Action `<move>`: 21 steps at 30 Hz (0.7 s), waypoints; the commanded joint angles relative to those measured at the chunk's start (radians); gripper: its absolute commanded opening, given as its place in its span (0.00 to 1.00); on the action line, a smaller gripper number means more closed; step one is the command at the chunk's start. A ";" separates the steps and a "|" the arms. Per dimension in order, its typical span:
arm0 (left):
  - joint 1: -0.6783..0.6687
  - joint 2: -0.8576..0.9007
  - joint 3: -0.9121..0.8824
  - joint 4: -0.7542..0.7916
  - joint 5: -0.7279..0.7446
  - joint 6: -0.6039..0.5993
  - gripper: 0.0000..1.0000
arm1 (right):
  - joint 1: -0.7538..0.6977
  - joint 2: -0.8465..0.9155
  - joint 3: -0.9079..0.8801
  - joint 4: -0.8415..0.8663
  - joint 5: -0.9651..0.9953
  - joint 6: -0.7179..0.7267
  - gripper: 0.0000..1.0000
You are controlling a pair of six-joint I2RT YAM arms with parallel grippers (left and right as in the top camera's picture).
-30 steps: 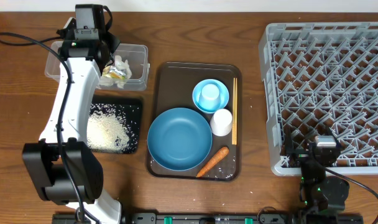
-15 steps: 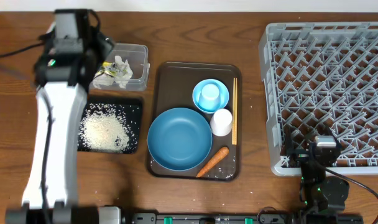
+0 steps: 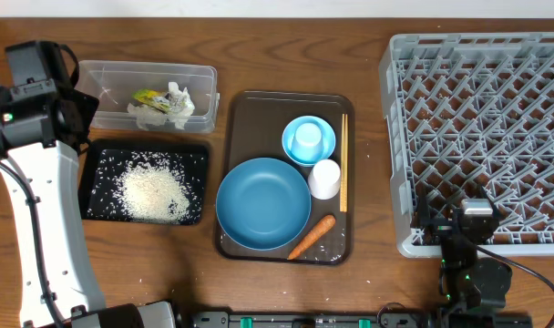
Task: Sort waste into correct bins and load items into the dishwasher rack
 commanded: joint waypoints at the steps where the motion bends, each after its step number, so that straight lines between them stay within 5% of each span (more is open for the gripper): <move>1: 0.004 0.003 -0.004 -0.004 -0.027 0.013 0.95 | -0.002 -0.006 -0.002 -0.003 -0.004 0.013 0.99; 6: 0.004 0.003 -0.004 -0.004 -0.027 0.013 0.97 | 0.000 -0.006 -0.002 0.052 -0.122 0.100 0.99; 12: 0.004 0.003 -0.004 -0.004 -0.027 0.013 0.98 | 0.000 -0.006 -0.002 0.126 -0.720 0.624 0.99; 17: 0.004 0.003 -0.004 -0.004 -0.027 0.013 0.98 | 0.000 -0.006 -0.002 0.302 -0.697 0.914 0.99; 21: 0.004 0.003 -0.004 -0.004 -0.027 0.013 0.98 | 0.000 -0.005 0.018 0.485 -0.684 1.004 0.99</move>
